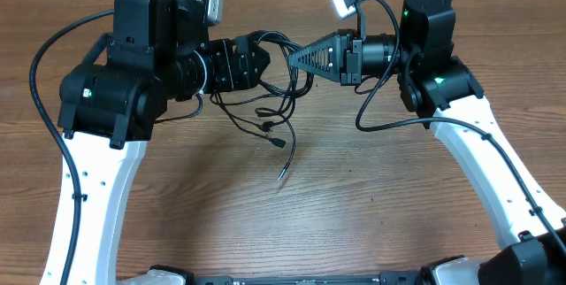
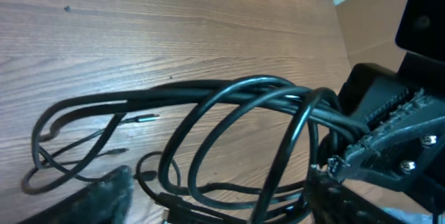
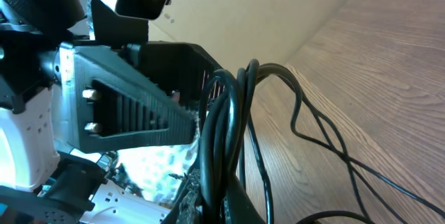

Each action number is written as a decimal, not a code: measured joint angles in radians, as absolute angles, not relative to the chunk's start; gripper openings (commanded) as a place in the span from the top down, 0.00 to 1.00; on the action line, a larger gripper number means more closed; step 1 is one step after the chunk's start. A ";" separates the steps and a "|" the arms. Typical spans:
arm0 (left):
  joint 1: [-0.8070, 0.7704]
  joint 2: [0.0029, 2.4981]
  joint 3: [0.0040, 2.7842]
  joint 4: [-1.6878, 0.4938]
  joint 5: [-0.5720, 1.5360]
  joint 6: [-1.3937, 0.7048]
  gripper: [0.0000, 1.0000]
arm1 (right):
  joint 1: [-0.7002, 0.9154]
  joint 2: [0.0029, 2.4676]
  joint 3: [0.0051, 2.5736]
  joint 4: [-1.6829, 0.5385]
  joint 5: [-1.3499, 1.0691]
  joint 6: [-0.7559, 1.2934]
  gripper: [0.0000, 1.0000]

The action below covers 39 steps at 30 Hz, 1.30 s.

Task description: Untangle cables

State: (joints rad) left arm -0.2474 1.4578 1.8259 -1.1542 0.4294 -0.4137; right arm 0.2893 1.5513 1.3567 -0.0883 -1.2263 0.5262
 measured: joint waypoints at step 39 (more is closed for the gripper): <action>-0.263 1.536 1.826 -1.164 0.426 -0.390 0.96 | 0.289 1.553 1.361 -0.305 -1.133 0.455 0.96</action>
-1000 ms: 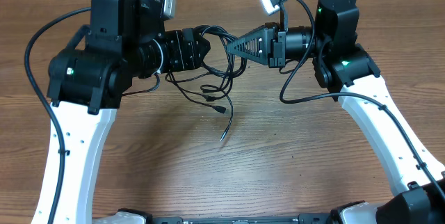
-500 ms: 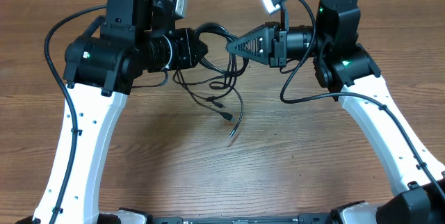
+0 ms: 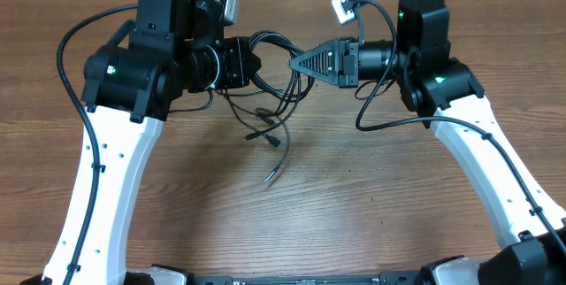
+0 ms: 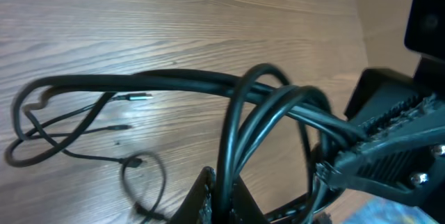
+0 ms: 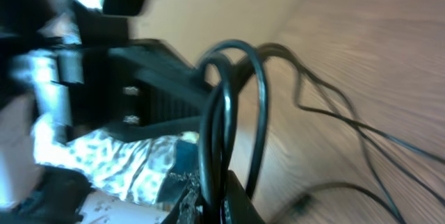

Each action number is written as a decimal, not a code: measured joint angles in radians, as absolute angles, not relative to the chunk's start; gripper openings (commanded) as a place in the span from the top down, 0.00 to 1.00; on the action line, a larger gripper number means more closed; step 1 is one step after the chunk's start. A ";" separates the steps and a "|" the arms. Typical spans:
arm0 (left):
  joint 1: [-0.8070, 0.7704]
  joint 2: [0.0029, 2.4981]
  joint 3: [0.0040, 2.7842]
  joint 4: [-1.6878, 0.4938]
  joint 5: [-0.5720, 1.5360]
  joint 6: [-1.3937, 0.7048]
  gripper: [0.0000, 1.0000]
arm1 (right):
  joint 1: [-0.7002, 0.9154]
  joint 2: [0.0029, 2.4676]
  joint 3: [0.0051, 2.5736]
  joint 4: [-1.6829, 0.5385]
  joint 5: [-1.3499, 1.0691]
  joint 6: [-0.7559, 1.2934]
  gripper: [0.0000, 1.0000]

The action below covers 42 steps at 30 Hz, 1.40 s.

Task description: Untangle cables

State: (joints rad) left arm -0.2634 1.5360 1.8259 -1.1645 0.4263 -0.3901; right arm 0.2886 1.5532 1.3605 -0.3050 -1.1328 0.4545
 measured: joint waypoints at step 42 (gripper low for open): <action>-0.268 1.539 1.826 -1.250 0.115 -0.228 0.96 | 0.283 1.553 1.361 -0.690 -0.723 -0.094 0.35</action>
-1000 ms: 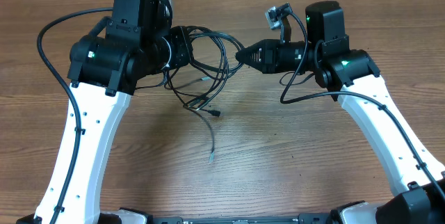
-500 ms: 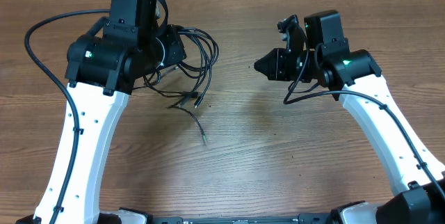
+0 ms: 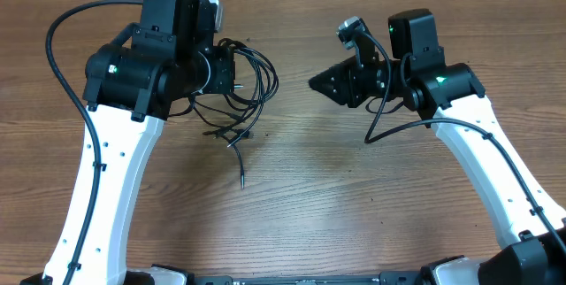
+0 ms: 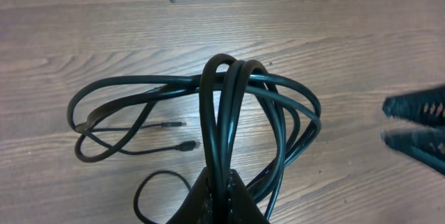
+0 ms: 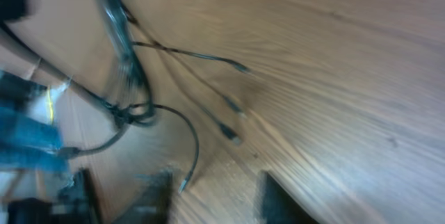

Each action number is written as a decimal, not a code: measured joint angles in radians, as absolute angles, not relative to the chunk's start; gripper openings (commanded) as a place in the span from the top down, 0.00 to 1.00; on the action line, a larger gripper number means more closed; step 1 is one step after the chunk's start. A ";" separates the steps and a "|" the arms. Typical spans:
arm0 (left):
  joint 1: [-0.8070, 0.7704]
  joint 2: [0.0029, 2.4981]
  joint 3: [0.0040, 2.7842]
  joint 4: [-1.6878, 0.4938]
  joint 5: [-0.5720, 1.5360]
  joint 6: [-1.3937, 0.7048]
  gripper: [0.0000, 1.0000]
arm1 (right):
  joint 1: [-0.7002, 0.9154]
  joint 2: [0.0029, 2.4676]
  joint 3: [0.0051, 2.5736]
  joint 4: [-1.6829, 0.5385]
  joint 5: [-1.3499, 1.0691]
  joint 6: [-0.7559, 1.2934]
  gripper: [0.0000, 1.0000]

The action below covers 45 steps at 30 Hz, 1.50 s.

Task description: Untangle cables

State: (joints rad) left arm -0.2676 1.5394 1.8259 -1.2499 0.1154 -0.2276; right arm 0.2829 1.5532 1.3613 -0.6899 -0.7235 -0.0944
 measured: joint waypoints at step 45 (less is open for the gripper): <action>-0.315 1.539 1.826 -1.173 0.343 -0.125 0.96 | 0.311 1.553 1.361 -0.589 -0.887 -0.217 0.96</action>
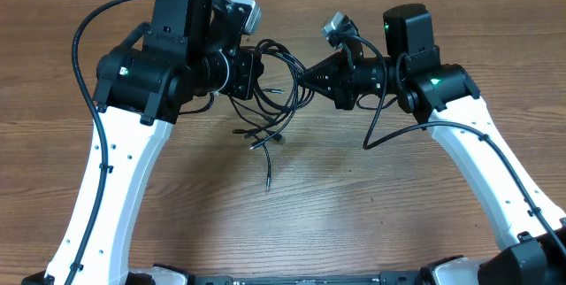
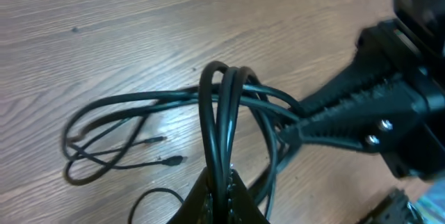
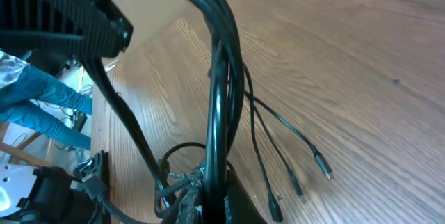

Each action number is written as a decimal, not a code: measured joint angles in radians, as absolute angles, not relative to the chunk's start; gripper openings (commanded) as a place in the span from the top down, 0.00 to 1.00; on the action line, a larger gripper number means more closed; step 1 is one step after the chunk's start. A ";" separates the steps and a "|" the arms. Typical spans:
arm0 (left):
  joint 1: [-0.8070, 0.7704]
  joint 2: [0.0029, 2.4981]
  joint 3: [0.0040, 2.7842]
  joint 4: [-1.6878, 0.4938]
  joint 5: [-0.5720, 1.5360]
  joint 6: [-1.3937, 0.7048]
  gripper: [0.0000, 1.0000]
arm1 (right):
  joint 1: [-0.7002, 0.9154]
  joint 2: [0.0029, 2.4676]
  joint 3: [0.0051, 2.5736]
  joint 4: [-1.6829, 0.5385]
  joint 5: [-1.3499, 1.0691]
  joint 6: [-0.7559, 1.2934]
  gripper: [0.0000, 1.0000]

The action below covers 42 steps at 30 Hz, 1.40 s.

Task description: Untangle cables

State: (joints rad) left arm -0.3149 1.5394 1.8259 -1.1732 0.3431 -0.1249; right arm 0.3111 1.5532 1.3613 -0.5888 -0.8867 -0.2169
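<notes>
A tangle of black cables (image 1: 281, 80) hangs between my two grippers above the wooden table. My left gripper (image 1: 256, 71) is shut on several loops of it, which rise from the jaws (image 2: 224, 186) in the left wrist view. From the right, my right gripper (image 1: 303, 76) is shut on a thick strand (image 3: 221, 57), gripped low in the right wrist view (image 3: 214, 189). Thin leads with plug ends (image 3: 321, 165) trail down to the table (image 1: 265, 139). The grippers nearly touch.
The wooden table (image 1: 380, 223) spreads in front of and around both arms. Its back edge runs along the top of the overhead view. The right arm's own cable (image 1: 376, 130) loops beside it, and the left arm's cable (image 1: 84, 64) arcs over its shoulder.
My right gripper stood open and apart to the right of the tangle; now it is shut on a thick strand beside the left gripper. The left gripper holds the bundle a little further right.
At first both grippers were shut on the tangle, close together at the table's back. They held it the same way a moment later. Then the right gripper had let go and stood open, the bundle hanging from the left alone. Now both hold it again.
</notes>
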 measured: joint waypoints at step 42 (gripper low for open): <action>-0.333 1.539 1.826 -1.343 -0.151 -1.235 0.96 | 0.318 1.553 1.299 -0.891 -0.912 -0.215 0.96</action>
State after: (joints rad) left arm -0.3328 1.5394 1.8256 -1.3426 -0.1509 -1.2346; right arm 0.3180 1.5532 1.2991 -0.8906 -0.9123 -0.2146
